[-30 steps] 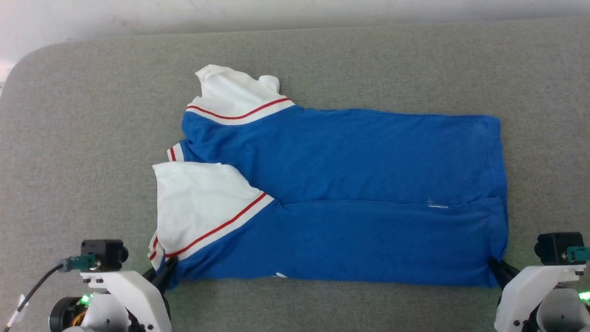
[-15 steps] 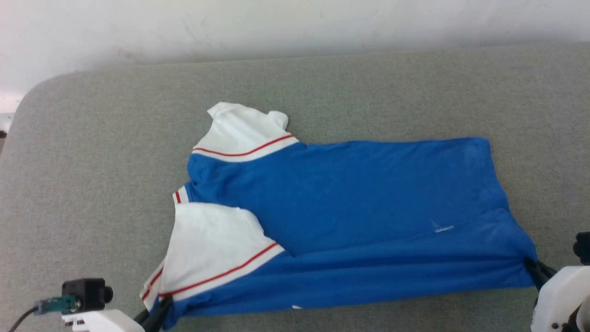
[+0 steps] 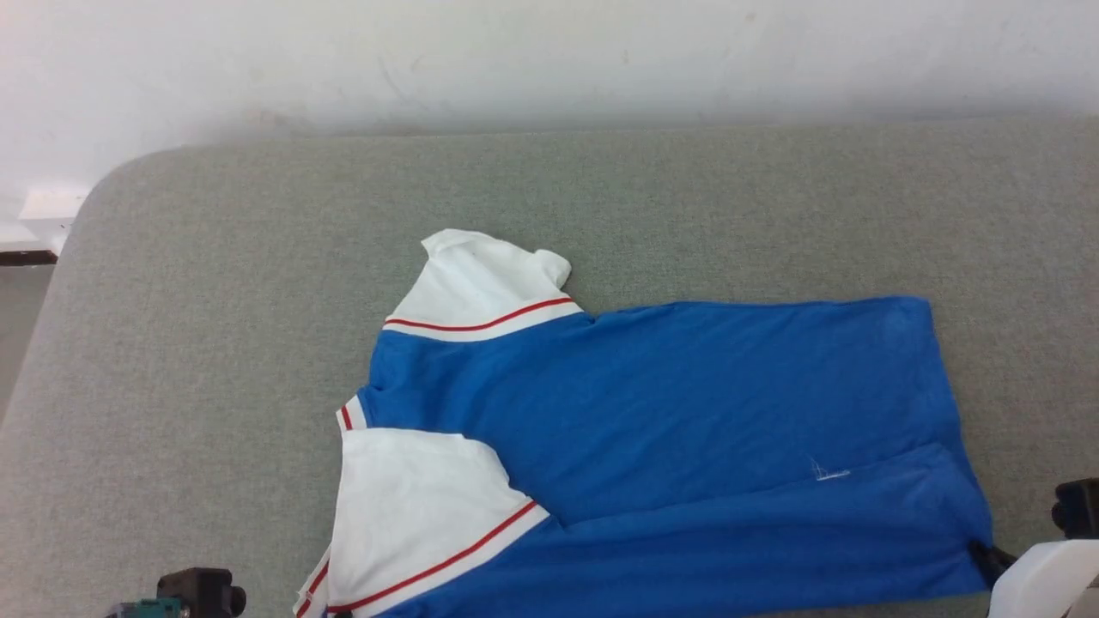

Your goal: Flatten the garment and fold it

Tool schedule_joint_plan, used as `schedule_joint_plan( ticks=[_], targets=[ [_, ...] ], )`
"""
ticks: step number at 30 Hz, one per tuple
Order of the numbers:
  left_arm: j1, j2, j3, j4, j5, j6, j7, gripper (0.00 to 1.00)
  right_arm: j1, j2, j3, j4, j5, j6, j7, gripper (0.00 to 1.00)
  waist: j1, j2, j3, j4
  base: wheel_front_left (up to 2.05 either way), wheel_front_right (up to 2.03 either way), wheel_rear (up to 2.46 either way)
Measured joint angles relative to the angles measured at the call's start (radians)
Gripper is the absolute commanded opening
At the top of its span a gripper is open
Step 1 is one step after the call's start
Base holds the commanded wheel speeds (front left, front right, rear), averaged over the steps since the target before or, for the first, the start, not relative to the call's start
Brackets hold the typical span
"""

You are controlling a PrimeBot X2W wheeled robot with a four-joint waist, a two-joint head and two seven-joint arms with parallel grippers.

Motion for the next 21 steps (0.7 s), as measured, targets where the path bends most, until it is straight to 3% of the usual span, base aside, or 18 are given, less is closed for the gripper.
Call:
schedule_joint_plan(
  ticks=[9, 10, 11, 12, 13, 14, 21],
  targets=[
    [-0.054, -0.033, -0.021, 0.119, -0.002, -0.026, -0.021, 0.0, 0.003, 0.015, 0.044, 0.076, -0.001, -0.001, -0.04, 0.0, 0.0, 0.0, -0.025, 0.001, 0.0, 0.0, 0.0],
    [-0.054, -0.033, -0.021, 0.125, -0.002, -0.026, -0.022, 0.11, 0.003, 0.016, 0.046, 0.081, 0.001, -0.001, -0.046, 0.0, 0.0, 0.0, -0.025, -0.001, 0.0, 0.0, 0.0],
    [-0.054, -0.034, -0.021, 0.131, -0.002, -0.027, -0.024, 0.38, 0.003, 0.016, 0.046, 0.085, 0.001, -0.001, -0.053, 0.32, 0.0, 0.0, -0.025, -0.002, 0.0, 0.0, 0.0],
    [-0.054, -0.036, -0.021, 0.135, -0.003, -0.027, -0.03, 0.61, 0.003, 0.017, 0.045, 0.087, 0.001, -0.001, -0.062, 0.73, 0.0, 0.0, -0.024, -0.004, 0.0, 0.0, 0.0],
    [-0.054, -0.037, -0.02, 0.138, -0.004, -0.027, -0.031, 0.91, 0.002, 0.016, 0.045, 0.088, 0.001, -0.001, -0.066, 1.0, 0.0, 0.0, -0.023, -0.004, 0.0, 0.0, 0.0],
    [-0.054, -0.039, -0.018, 0.141, -0.006, -0.027, -0.031, 1.0, 0.002, 0.017, 0.044, 0.089, 0.004, -0.001, -0.07, 1.0, 0.0, 0.0, -0.022, -0.005, 0.0, 0.0, 0.0],
    [-0.053, -0.063, 0.036, 0.1, -0.018, -0.026, -0.123, 1.0, 0.002, 0.021, 0.03, 0.036, 0.038, -0.001, -0.105, 1.0, 0.0, 0.0, -0.01, -0.004, 0.0, 0.0, 0.0]
  ],
)
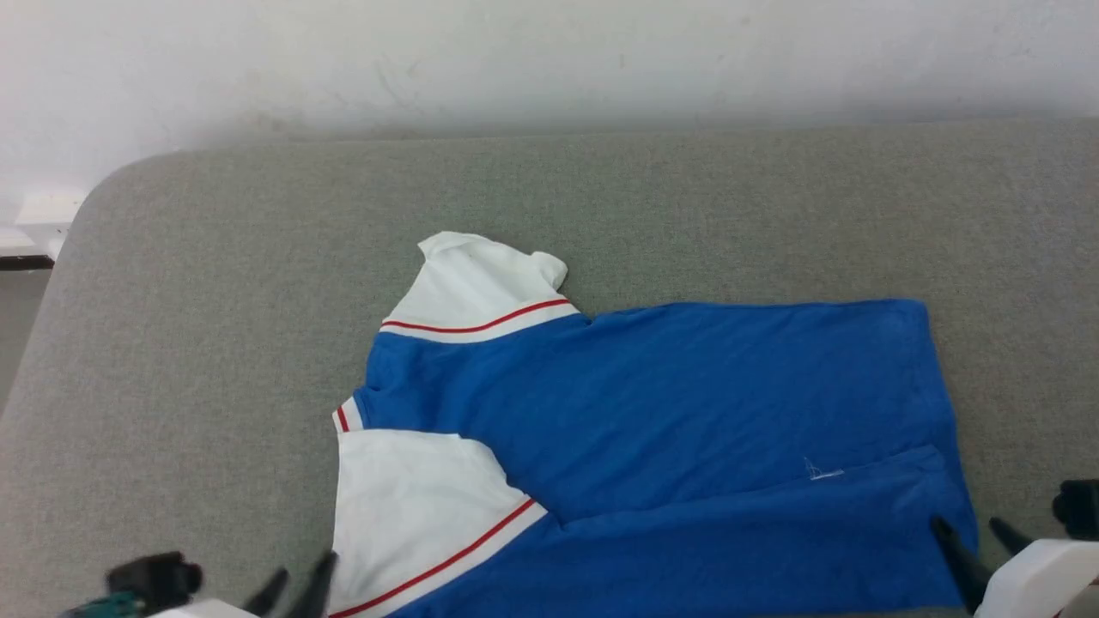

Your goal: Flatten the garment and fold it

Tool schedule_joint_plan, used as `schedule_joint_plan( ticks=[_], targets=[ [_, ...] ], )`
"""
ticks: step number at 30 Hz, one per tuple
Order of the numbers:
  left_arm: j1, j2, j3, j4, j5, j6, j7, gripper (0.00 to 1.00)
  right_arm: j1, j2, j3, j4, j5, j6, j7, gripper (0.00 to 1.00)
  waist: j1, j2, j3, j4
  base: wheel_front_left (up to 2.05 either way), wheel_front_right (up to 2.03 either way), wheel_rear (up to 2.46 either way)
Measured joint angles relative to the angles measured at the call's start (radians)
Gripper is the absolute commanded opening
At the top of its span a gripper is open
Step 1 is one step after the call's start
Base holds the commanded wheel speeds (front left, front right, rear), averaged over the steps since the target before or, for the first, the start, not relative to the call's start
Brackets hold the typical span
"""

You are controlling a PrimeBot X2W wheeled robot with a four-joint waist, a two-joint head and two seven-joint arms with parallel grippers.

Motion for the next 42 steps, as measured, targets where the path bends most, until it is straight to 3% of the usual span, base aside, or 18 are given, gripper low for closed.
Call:
schedule_joint_plan(
  ticks=[4, 8, 13, 19, 25, 28, 33, 42],
  targets=[
    [0.0, -0.005, 0.074, -0.077, 0.028, 0.026, -0.119, 1.0, -0.003, 0.026, -0.037, -0.089, -0.008, 0.0, -0.071, 1.0, 0.0, 0.0, 0.014, 0.001, 0.0, 0.0, 0.0],
    [-0.038, 0.005, 0.142, -0.155, 0.136, 0.068, -0.273, 1.0, -0.032, 0.067, -0.065, -0.174, -0.072, 0.0, -0.183, 1.0, 0.0, 0.0, 0.038, 0.001, 0.0, 0.0, 0.0],
    [-0.222, 0.074, 0.114, -0.189, 0.277, 0.06, -0.341, 1.0, -0.096, 0.103, -0.045, -0.231, -0.141, 0.0, -0.272, 1.0, 0.0001, 0.0, 0.084, -0.003, 0.0, 0.0, 0.0],
    [-0.537, 0.156, -0.002, -0.118, 0.382, -0.015, -0.235, 1.0, -0.16, 0.125, 0.007, -0.255, -0.183, 0.0, -0.312, 1.0, 0.0003, 0.0, 0.158, -0.012, 0.0, 0.0, 0.0],
    [-0.83, 0.189, -0.151, 0.031, 0.398, -0.18, -0.059, 1.0, -0.198, 0.131, 0.037, -0.236, -0.19, 0.0, -0.329, 1.0, 0.0004, 0.0, 0.24, -0.025, 0.0, 0.0, 0.0],
    [-0.917, 0.203, -0.239, 0.093, 0.377, -0.228, 0.045, 1.0, -0.21, 0.132, 0.05, -0.22, -0.19, 0.0, -0.338, 1.0, 0.0004, 0.0, 0.274, -0.036, 0.0, 0.0, 0.0],
    [-1.012, 0.243, -0.354, 0.145, 0.327, -0.239, 0.143, 1.0, -0.232, 0.133, 0.057, -0.2, -0.186, 0.0, -0.351, 1.0, 0.0003, 0.0, 0.317, -0.063, 0.0, 0.0, 0.0],
    [-1.112, 0.333, -0.52, 0.223, 0.284, -0.239, 0.181, 1.0, -0.258, 0.133, 0.073, -0.181, -0.171, 0.0, -0.365, 1.0, 0.0002, 0.0, 0.379, -0.108, 0.0, 0.0, 0.0]
  ],
)
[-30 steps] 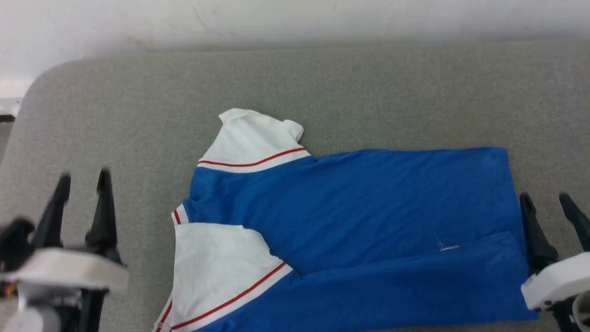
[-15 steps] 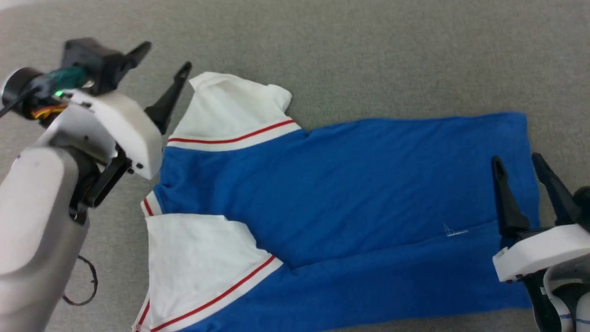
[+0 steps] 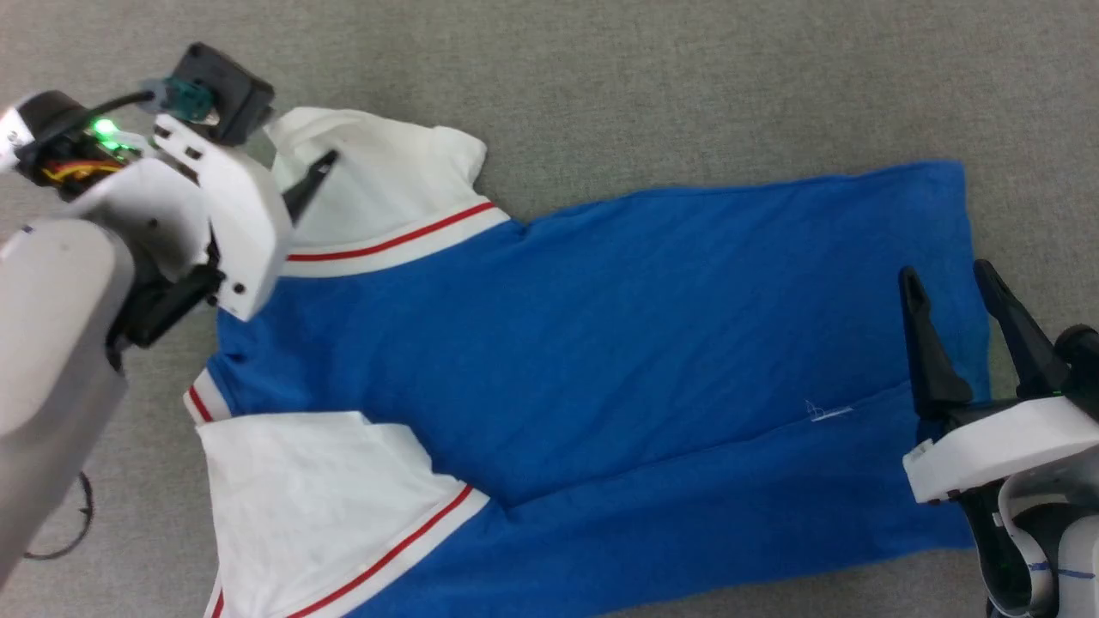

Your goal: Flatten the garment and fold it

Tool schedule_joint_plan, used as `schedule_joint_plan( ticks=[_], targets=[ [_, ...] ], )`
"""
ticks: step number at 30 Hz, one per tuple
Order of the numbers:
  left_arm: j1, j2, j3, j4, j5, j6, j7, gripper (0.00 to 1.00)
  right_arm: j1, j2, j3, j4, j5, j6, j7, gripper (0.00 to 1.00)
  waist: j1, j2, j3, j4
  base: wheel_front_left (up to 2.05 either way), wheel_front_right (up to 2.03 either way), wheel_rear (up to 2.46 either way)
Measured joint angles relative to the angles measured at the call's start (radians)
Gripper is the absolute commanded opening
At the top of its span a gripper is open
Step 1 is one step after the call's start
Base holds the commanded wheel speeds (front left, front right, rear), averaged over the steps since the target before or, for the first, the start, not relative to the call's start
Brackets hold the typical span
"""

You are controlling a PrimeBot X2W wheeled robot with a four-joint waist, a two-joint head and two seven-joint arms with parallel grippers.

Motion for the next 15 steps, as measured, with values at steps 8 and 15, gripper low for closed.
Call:
schedule_joint_plan(
  ticks=[8, 15],
  targets=[
    [-0.053, 0.013, -0.06, 0.103, -0.019, 0.0, -0.012, 0.01, -0.01, 0.0, 0.005, 0.004, 0.0, 0.0, -0.004, 1.0, -0.0003, 0.0, 0.041, -0.026, 0.0, 0.0, 0.0],
    [-0.079, 0.018, -0.115, 0.103, -0.111, 0.0, -0.013, 0.0, -0.018, 0.0, 0.005, 0.003, -0.006, 0.0, 0.003, 1.0, -0.0002, 0.0, 0.043, -0.023, 0.0, 0.0, 0.0]
  ],
)
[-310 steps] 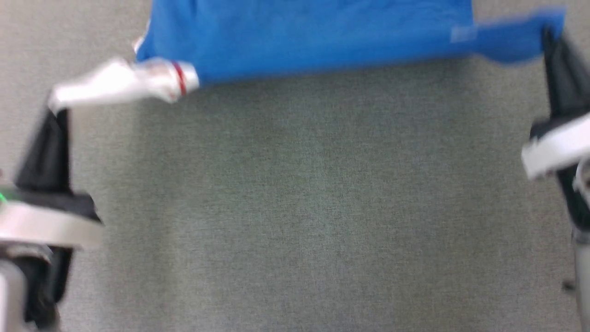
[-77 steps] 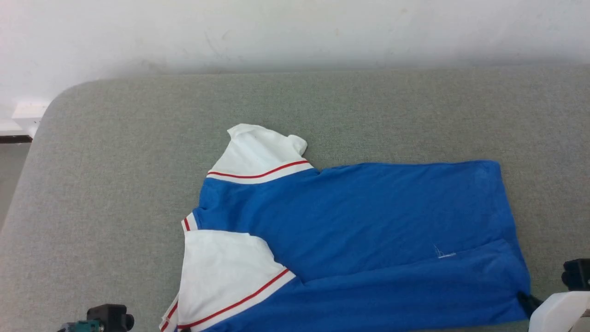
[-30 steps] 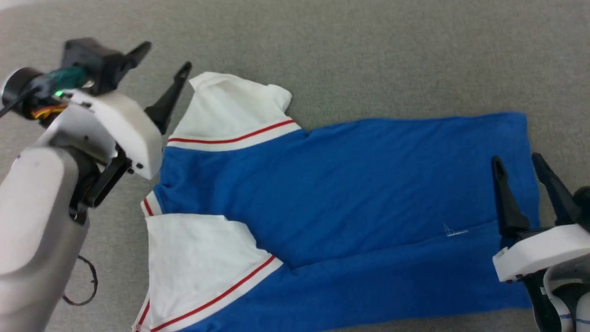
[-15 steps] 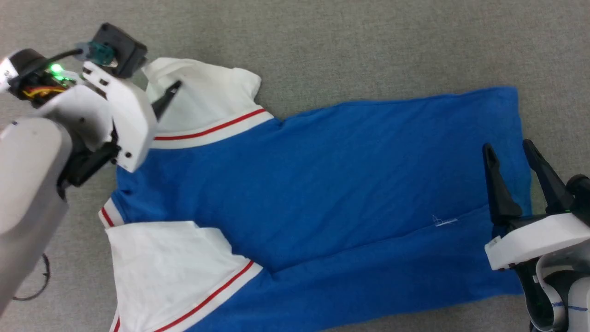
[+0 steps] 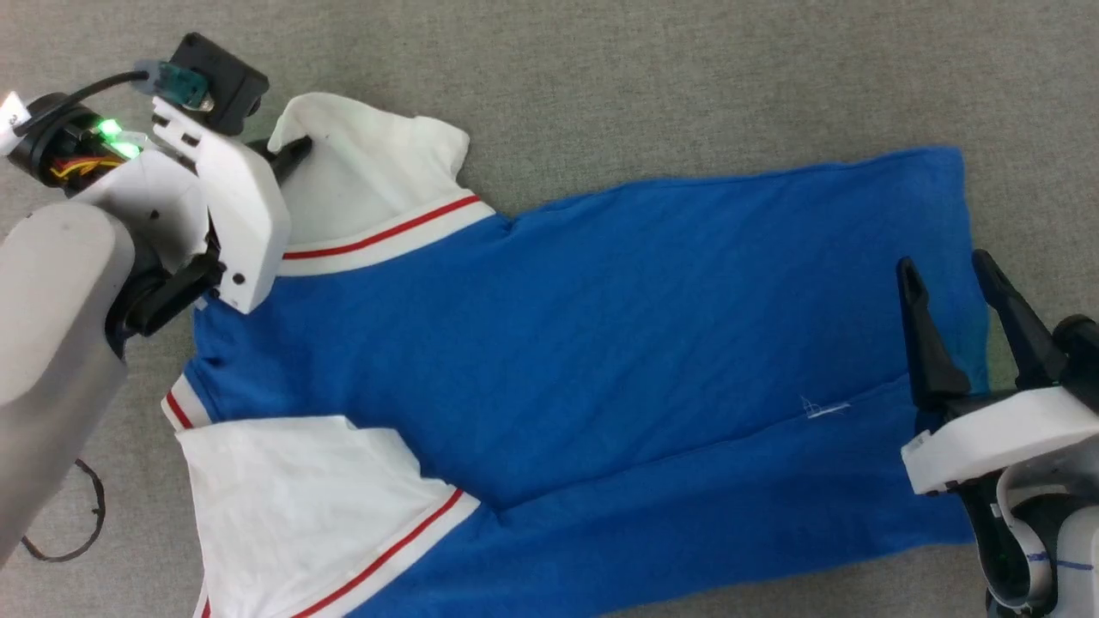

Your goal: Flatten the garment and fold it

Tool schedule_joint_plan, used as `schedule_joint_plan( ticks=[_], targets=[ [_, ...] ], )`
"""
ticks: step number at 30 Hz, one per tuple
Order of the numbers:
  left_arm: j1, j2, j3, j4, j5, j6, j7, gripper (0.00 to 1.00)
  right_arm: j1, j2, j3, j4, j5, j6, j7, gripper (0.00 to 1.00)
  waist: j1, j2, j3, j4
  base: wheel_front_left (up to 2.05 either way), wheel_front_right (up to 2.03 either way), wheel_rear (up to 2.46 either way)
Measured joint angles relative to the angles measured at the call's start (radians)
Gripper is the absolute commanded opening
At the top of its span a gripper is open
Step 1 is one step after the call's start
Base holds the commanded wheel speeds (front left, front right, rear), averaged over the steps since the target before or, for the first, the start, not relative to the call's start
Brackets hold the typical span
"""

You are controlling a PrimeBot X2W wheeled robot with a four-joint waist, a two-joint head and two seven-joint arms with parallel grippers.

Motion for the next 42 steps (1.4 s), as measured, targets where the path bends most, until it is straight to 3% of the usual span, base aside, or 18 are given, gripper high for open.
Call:
schedule_joint_plan(
  ticks=[10, 17, 24, 36, 37, 38, 40, 41, 42],
  targets=[
    [0.025, -0.008, -0.023, 0.054, -0.041, 0.0, -0.059, 0.0, -0.135, -0.041, -0.012, -0.061, -0.04, 0.0, 0.118, 1.0, 0.0001, 0.0, -0.049, 0.014, 0.0, 0.0, 0.0],
    [0.029, -0.018, -0.031, 0.066, -0.044, 0.0, -0.071, 0.0, -0.261, -0.124, -0.056, -0.008, -0.039, 0.0, 0.351, 1.0, 0.0001, 0.0, -0.059, 0.034, 0.0, 0.0, 0.0],
    [0.023, -0.026, -0.03, 0.063, -0.045, 0.0, -0.081, 0.0, -0.311, -0.156, -0.074, 0.096, 0.007, 0.0, 0.562, 1.0, 0.0001, 0.0, -0.038, 0.047, 0.0, 0.0, 0.0],
    [-0.005, -0.028, -0.031, 0.048, -0.052, -0.007, -0.083, 0.0, -0.377, -0.165, -0.043, 0.244, 0.006, 0.0, 0.594, 1.0, 0.0, 0.0, -0.001, 0.069, 0.0, 0.0, 0.0],
    [-0.008, -0.029, -0.032, 0.047, -0.053, -0.007, -0.083, 0.0, -0.385, -0.167, -0.039, 0.254, 0.005, 0.0, 0.605, 0.92, 0.0, 0.0, 0.001, 0.071, 0.0, 0.0, 0.0],
    [-0.01, -0.03, -0.032, 0.047, -0.053, -0.007, -0.082, 0.0, -0.392, -0.17, -0.034, 0.26, 0.005, 0.0, 0.616, 0.54, 0.0, 0.0, 0.003, 0.073, 0.0, 0.0, 0.0],
    [-0.016, -0.031, -0.035, 0.046, -0.056, -0.007, -0.082, 0.0, -0.404, -0.18, -0.017, 0.271, 0.005, 0.0, 0.636, 0.29, -0.0001, 0.0, 0.007, 0.077, 0.0, 0.0, 0.0],
    [-0.017, -0.032, -0.037, 0.045, -0.057, -0.007, -0.083, 0.0, -0.409, -0.186, -0.012, 0.272, 0.006, 0.0, 0.644, 0.0, -0.0001, 0.0, 0.008, 0.08, 0.0, 0.0, 0.0],
    [-0.019, -0.034, -0.037, 0.045, -0.059, -0.007, -0.084, 0.0, -0.414, -0.185, -0.016, 0.275, 0.006, 0.0, 0.644, 0.0, 0.0, 0.0, 0.01, 0.082, 0.0, 0.0, 0.0]
  ],
)
